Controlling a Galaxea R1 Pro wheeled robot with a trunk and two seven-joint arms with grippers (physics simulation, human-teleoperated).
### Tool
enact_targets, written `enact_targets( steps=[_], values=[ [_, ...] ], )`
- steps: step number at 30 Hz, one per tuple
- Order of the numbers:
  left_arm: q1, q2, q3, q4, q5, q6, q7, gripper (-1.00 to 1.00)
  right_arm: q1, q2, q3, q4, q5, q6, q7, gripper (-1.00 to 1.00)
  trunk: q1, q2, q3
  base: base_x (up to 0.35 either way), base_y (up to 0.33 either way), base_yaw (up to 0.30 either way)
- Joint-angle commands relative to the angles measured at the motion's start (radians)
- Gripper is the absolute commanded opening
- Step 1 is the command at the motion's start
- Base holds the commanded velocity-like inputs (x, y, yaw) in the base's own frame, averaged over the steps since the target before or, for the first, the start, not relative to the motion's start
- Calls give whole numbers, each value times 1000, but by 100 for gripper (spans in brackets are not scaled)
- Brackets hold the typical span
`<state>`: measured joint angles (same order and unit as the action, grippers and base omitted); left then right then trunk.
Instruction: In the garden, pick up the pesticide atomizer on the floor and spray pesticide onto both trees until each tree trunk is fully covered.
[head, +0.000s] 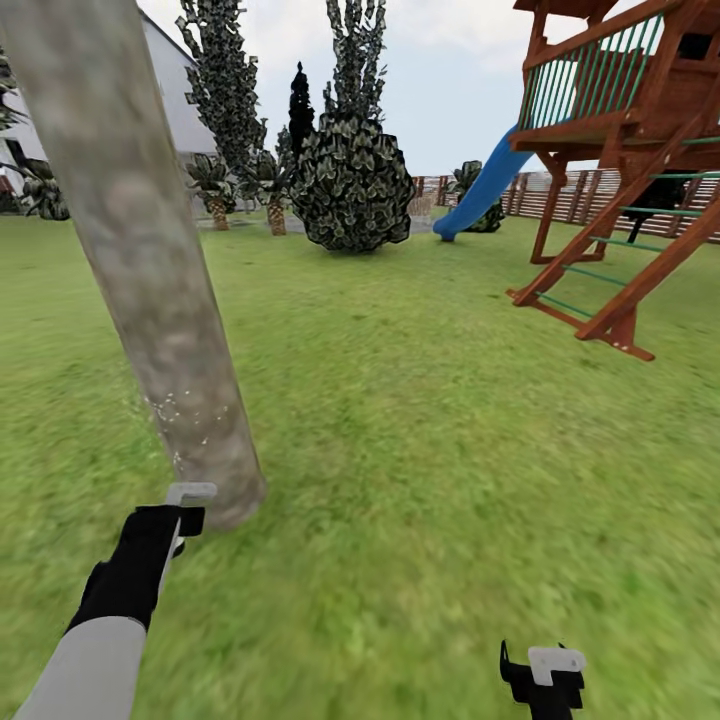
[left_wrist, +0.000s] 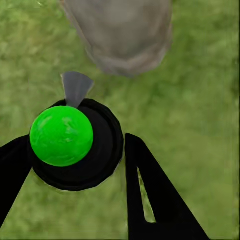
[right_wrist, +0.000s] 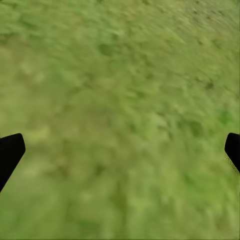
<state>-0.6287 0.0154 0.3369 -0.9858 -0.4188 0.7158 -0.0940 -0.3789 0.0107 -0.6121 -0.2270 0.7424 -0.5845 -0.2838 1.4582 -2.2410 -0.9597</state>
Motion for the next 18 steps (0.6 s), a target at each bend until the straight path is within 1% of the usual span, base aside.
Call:
enact_targets(
  steps=[1, 3, 4, 5, 6, 7, 8, 9, 10, 11, 13, 15, 18],
  values=[
    [-1, -3, -1, -8, -8, 0, 0, -100, 0, 0, 0, 0, 0, 0, 0, 100, 0, 0, 0, 234, -198, 4],
    [1, 9, 10, -22, -8, 0, -1, -100, 0, 0, 0, 0, 0, 0, 0, 100, 0, 0, 0, 182, -197, 1],
    [3, 20, 25, -22, -10, -1, -1, -100, 0, 0, 1, 0, 0, 0, 0, 100, 0, 0, 0, 106, -197, 0],
    [4, 38, 45, -22, -12, -1, -1, -100, 0, 0, 0, 0, 0, 0, 0, 100, 0, 0, 0, 54, -197, 0],
    [7, 63, 63, -16, -14, -1, -1, -100, 0, 0, 1, 0, 0, 0, 0, 100, 0, 0, 0, 22, -197, 0],
    [28, 88, 73, -8, -12, -2, -1, -100, 0, 0, 1, 0, 0, 0, 0, 100, 0, 0, 0, 7, -196, 0],
    [39, 94, 74, -4, -11, -13, -1, -100, 0, 0, 1, 0, 0, 0, 0, 100, 0, 0, 0, 3, -198, 5],
    [45, 90, 71, 8, -11, -47, 0, -100, 0, 0, 1, 1, 0, 0, 0, 100, 0, 0, 0, 1, -202, 116],
    [47, 87, 70, 25, -10, -64, 1, -100, 0, 0, 2, 1, 0, 0, 0, 100, 0, 0, 0, 1, -205, 194],
    [48, 83, 68, 49, -8, -75, 3, -100, 0, 0, 2, 0, 0, 0, 0, 100, 0, 0, 0, 16, -208, 243],
    [48, 63, 69, 61, -6, -81, 3, -100, 0, 0, 2, 0, 0, 0, 0, 100, 0, 0, 0, 60, -182, 267],
    [49, 62, 75, 59, -6, -83, 2, -100, 0, 0, 1, 0, 0, 0, 0, 100, 0, 0, 0, 30, -75, 274],
    [47, 74, 80, 45, -6, -84, 1, -100, 0, 0, 1, 0, 0, 0, 0, 100, 0, 0, 0, 5, -12, 275]
  ],
)
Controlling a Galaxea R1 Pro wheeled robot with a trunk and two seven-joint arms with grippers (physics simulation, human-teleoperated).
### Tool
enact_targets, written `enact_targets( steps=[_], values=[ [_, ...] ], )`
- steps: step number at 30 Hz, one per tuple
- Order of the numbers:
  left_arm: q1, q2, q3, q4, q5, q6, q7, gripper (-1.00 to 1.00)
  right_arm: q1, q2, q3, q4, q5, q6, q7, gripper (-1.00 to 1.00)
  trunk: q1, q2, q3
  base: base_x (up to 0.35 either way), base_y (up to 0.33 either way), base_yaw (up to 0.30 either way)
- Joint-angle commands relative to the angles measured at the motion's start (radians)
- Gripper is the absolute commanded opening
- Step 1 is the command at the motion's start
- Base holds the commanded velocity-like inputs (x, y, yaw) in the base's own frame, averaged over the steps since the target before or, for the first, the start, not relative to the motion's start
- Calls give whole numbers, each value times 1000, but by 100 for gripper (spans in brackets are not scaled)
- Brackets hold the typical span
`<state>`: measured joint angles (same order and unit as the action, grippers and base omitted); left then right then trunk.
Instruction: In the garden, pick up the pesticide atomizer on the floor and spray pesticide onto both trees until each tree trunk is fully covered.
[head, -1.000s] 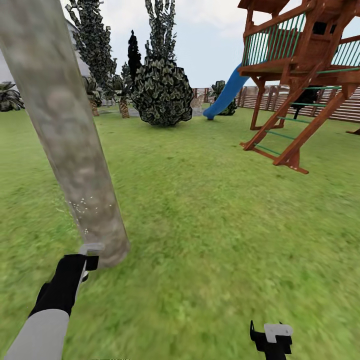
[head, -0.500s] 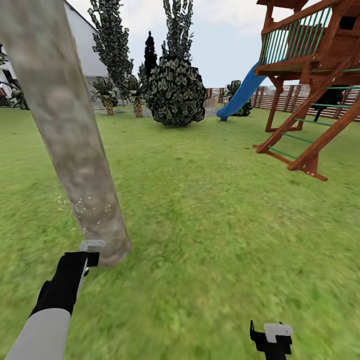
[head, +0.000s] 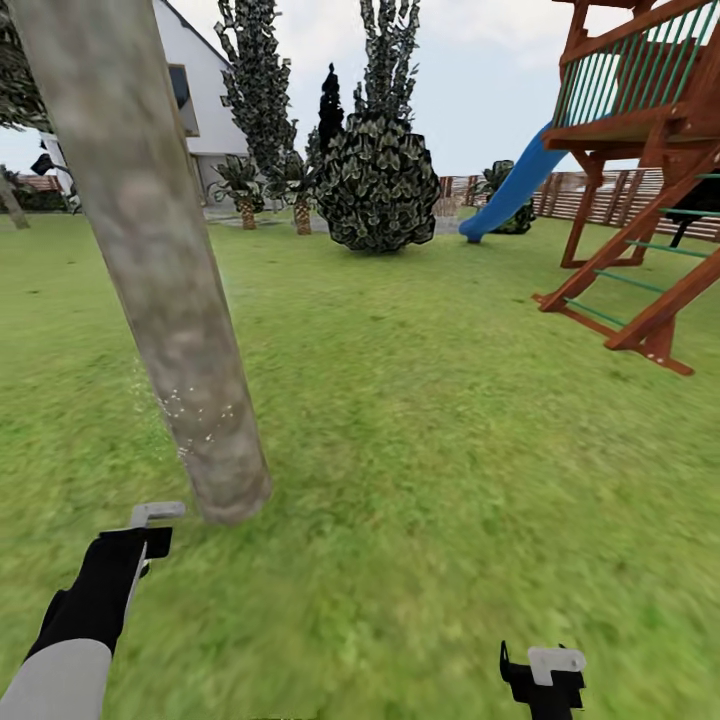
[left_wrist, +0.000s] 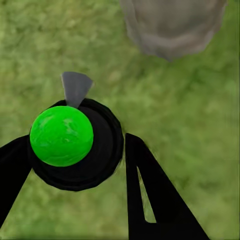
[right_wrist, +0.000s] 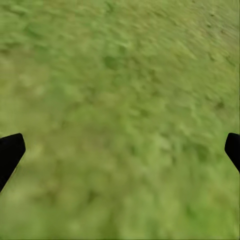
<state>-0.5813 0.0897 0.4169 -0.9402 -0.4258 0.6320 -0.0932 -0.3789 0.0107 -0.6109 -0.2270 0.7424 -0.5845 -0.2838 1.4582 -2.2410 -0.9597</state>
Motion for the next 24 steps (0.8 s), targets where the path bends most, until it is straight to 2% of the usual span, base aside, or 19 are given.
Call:
enact_targets(
  steps=[1, 8, 10, 11, 13, 17, 21, 24],
  values=[
    [0, -1, 0, -5, 1, 0, 0, -100, 0, 0, 0, 0, 0, 0, 0, 100, 0, 0, 0, 1, -64, 228],
    [-3, -21, -11, -101, 4, -16, -4, -100, 0, -1, -1, 0, 0, 0, 0, 100, 0, 0, 0, 3, -243, 29],
    [-7, -57, -16, -135, 2, -18, -2, -100, 0, -1, -1, 0, 0, 0, 0, 100, 0, 0, 0, 140, -243, 0],
    [-10, -62, -17, -146, 1, -18, -1, -100, 0, -1, -1, 0, 0, 0, 0, 100, 0, 0, 0, 214, -202, 0],
    [-12, -60, -17, -155, 0, -14, -1, -100, 0, 0, -1, 0, 0, 0, 0, 100, 0, 0, 0, 229, -193, 10],
    [-10, -54, -13, -212, 1, -1, -7, -100, 0, 0, -1, 0, 0, 0, 0, 100, 0, 0, 0, 185, -209, 234],
    [-12, -67, -19, -222, -2, 3, -8, -100, 0, 0, -1, 0, 0, 0, 0, 100, 0, 0, 0, -80, -266, 276],
    [-17, -68, -58, -226, -1, 32, -8, -100, 0, 0, -1, 0, 0, 0, 0, 100, 0, 0, 0, -99, -271, 278]
  ],
)
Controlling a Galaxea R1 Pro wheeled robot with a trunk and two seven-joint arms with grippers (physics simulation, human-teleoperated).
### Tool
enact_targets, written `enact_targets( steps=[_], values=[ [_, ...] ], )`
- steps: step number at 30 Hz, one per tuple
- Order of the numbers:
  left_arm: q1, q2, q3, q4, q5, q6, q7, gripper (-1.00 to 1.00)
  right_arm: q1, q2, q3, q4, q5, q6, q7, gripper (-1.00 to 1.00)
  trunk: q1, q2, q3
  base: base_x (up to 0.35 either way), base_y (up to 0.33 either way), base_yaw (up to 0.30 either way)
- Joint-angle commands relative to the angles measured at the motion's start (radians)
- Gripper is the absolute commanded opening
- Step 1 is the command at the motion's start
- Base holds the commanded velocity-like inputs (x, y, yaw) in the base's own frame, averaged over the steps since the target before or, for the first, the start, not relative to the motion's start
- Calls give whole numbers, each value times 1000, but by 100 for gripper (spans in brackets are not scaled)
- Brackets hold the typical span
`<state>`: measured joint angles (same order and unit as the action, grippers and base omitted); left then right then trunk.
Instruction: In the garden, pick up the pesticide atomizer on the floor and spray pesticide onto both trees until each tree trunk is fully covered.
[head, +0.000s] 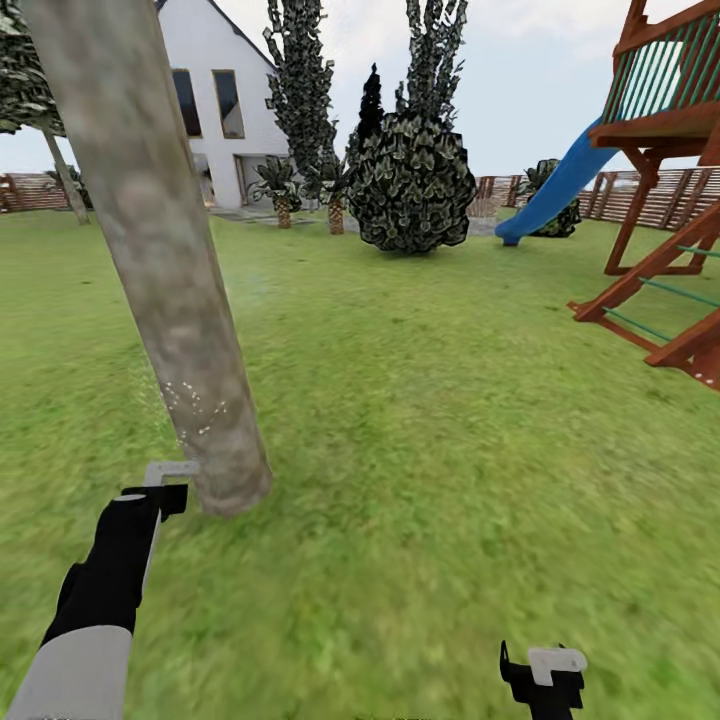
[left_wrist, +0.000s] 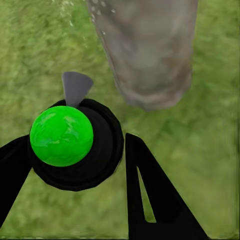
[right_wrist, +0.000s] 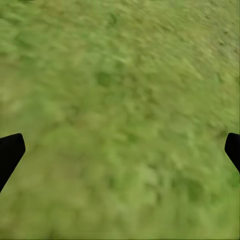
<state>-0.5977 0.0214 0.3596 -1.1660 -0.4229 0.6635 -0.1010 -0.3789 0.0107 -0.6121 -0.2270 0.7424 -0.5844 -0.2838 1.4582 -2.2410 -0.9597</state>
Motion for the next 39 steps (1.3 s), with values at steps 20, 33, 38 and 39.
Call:
enact_targets(
  steps=[20, 33, 38, 39],
  values=[
    [-238, 34, -173, -35, -3, 345, -7, -100, 0, 0, 0, 0, 0, 0, 0, 100, 0, 0, 0, 18, -132, 159],
    [-238, 26, -174, -35, -2, 345, 1, -100, 0, 0, 0, 0, 0, 0, 0, 100, 0, 0, 0, 44, -271, 12],
    [-224, 42, -159, -3, -4, 344, -1, -100, 0, 0, 1, 0, 0, 0, 0, 100, 0, 0, 0, 87, -272, 252],
    [-208, 52, -143, 4, -4, 340, -2, -100, 0, 0, 2, 0, 0, 0, 0, 100, 0, 0, 0, 91, -272, 277]
  ],
)
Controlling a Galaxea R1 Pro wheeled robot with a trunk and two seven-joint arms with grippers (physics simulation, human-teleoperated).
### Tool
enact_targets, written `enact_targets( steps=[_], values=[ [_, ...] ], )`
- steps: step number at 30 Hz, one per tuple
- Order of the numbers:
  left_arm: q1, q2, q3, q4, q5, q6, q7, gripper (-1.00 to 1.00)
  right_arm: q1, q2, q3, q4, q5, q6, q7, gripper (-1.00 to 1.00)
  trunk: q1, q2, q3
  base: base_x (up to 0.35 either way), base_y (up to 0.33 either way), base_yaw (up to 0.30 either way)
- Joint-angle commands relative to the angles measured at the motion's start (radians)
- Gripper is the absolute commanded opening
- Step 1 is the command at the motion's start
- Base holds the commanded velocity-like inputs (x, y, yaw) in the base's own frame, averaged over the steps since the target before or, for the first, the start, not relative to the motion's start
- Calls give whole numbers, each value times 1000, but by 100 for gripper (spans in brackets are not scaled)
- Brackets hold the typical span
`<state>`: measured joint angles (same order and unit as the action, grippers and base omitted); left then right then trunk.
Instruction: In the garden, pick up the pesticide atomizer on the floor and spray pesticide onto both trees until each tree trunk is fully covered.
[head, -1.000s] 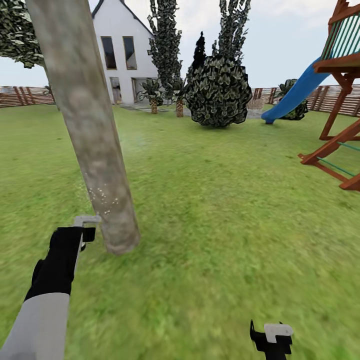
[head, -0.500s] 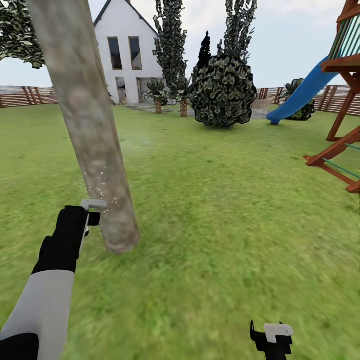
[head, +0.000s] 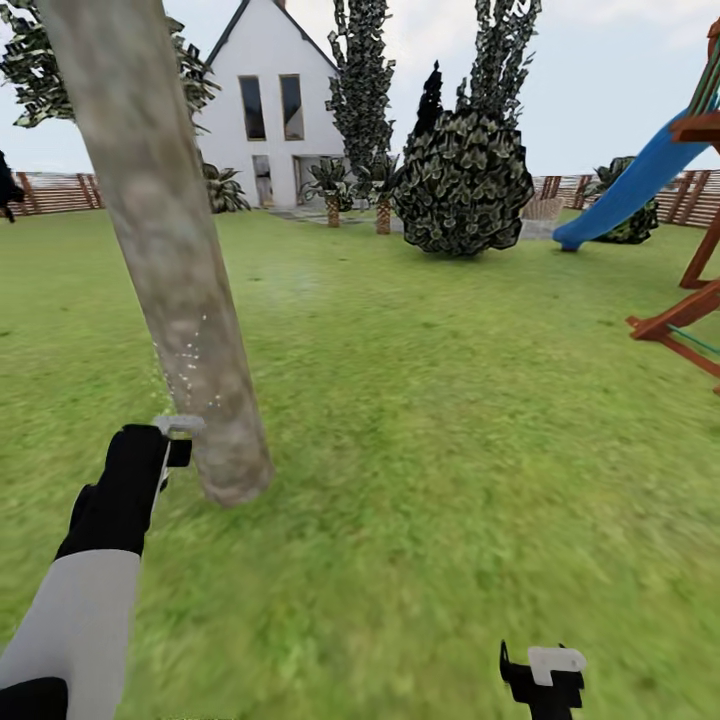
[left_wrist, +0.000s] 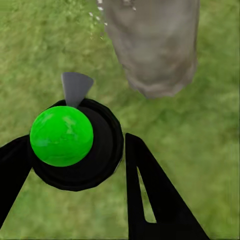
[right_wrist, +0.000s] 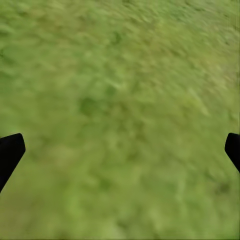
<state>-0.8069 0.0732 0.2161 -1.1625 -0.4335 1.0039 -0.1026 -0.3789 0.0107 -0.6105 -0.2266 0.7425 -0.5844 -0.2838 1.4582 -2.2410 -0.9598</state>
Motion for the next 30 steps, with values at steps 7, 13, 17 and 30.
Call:
enact_targets(
  steps=[7, 13, 17, 30],
  values=[
    [50, -44, 10, 39, 9, -28, -8, -100, 0, 0, 0, 0, 0, 0, 0, 100, 0, 0, 0, 97, -272, 278],
    [51, 0, 34, 44, 7, -31, -9, -100, 0, 0, 0, 0, 0, 0, 0, 100, 0, 0, 0, 133, -271, 271],
    [71, 31, 43, 44, 7, -32, -9, -100, 0, -1, -2, -3, -1, -1, -1, 100, 0, 0, 0, 141, -269, 58],
    [77, -4, 41, 45, 7, -31, -8, -100, 0, 0, -2, 0, 0, 0, 0, 100, 0, 0, 0, 114, -269, 207]
  ],
)
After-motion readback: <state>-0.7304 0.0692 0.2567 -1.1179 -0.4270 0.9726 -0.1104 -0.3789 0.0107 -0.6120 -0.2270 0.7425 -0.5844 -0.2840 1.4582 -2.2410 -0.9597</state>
